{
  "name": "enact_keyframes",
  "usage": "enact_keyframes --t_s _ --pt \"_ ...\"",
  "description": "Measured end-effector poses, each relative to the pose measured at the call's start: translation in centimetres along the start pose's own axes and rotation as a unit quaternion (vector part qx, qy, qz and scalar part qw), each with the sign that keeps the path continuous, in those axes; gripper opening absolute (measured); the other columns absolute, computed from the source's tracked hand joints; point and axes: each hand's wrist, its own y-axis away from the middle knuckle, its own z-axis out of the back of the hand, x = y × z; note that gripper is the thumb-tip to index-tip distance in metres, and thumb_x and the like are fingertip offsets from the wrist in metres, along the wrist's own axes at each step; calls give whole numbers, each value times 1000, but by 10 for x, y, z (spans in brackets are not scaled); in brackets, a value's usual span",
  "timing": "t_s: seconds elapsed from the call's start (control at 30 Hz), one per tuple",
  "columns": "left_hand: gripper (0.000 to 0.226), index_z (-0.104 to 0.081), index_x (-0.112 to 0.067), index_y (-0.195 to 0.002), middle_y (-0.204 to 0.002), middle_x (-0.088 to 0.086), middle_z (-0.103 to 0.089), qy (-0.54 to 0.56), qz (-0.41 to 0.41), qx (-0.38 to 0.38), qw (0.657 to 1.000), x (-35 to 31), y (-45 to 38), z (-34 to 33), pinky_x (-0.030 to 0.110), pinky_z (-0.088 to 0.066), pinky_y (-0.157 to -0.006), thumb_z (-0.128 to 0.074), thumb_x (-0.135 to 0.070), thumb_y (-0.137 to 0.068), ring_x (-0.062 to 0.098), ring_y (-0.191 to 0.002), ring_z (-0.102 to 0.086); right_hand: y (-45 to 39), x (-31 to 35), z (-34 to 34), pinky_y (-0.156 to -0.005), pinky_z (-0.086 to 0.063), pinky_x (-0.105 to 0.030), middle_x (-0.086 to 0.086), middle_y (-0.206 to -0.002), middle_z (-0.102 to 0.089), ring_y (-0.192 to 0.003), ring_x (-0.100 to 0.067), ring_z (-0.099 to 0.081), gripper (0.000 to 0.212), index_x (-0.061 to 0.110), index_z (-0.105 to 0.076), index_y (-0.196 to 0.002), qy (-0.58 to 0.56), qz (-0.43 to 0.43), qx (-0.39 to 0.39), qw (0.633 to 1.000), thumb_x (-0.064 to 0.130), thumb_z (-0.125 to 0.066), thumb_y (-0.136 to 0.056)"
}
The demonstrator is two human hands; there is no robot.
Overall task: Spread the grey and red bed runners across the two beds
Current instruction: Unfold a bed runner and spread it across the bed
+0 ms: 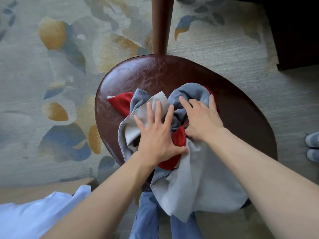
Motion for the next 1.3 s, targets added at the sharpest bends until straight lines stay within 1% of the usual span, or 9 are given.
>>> enact_keyframes --t_s 0.17,0.33,0.47,0.63,0.73,0.83,1.0,1.13,1.3 --pt "148 23 -29 -152 -162 17 15 26 120 54 991 4 -15 -7 82 -10 -102 -71 -81 -51 44 -147 18 1 2 2 -119 -4 -59 -6 -127 -51 -118 -30 -50 52 28 -56 -126 41 42 -9 998 57 -61 -82" --pt "132 15 -23 -155 -147 11 -27 41 80 94 991 9 -25 -13 73 -27 -102 -77 -52 -65 33 -138 -26 1 -4 -2 -120 -1 -59 -11 -165 -8 -152 -32 0 54 23 -62 -115 7 103 -24 994 57 -66 -73" --pt "100 -6 -16 -155 -130 2 -47 20 15 74 997 7 -19 -17 62 -38 -98 -68 -27 -77 25 -122 -47 -4 -8 3 -120 -8 -57 -10 -163 -15 -149 -32 -16 100 15 -43 -134 -11 118 86 989 75 -62 -56" --pt "51 -40 -18 -122 -111 -2 -61 34 -51 43 997 9 -17 -13 44 -44 -83 -60 -16 -74 28 -106 -58 10 0 -3 -113 -27 -55 -9 -131 -53 -118 -32 -56 140 25 13 -155 -30 99 158 982 65 -70 -49" --pt "70 -38 -22 -129 -120 -3 -58 49 -56 80 994 7 -7 -12 47 -44 -90 -64 -49 -70 27 -115 -55 18 6 -15 -80 -43 -41 -8 -109 -60 -91 -31 -62 92 24 -17 -148 -4 66 127 990 32 -70 -73" --pt "122 -13 -23 -150 -147 4 -25 -24 -18 139 990 -2 16 -22 72 -26 -100 -58 -76 -50 31 -143 -20 25 7 -17 -61 -32 -36 -2 -86 -59 -69 -29 -56 43 25 -42 -120 -26 53 96 994 14 -56 -81" --pt "75 -24 -22 -144 -126 3 -41 -86 -18 54 995 -4 26 -32 54 -43 -88 -62 -20 -80 30 -120 -43 39 8 -21 -85 -40 -42 -9 -117 -60 -105 -30 -57 24 23 -58 -106 74 106 2 992 22 -59 -82" --pt "59 -33 -28 -139 -115 0 -49 -53 -55 39 996 2 20 -15 41 -46 -69 -52 -12 -86 28 -105 -50 41 8 -11 -116 -17 -57 -16 -153 -34 -143 -35 -28 45 16 -57 -122 124 137 1 983 30 -62 -79" --pt "54 -39 -33 -136 -109 1 -47 -42 -63 16 997 8 37 -1 36 -34 -60 -50 -12 -87 26 -99 -50 53 21 3 -64 -34 -36 -4 -101 -56 -90 -34 -64 62 28 -32 -128 -43 68 80 994 19 -62 -75"
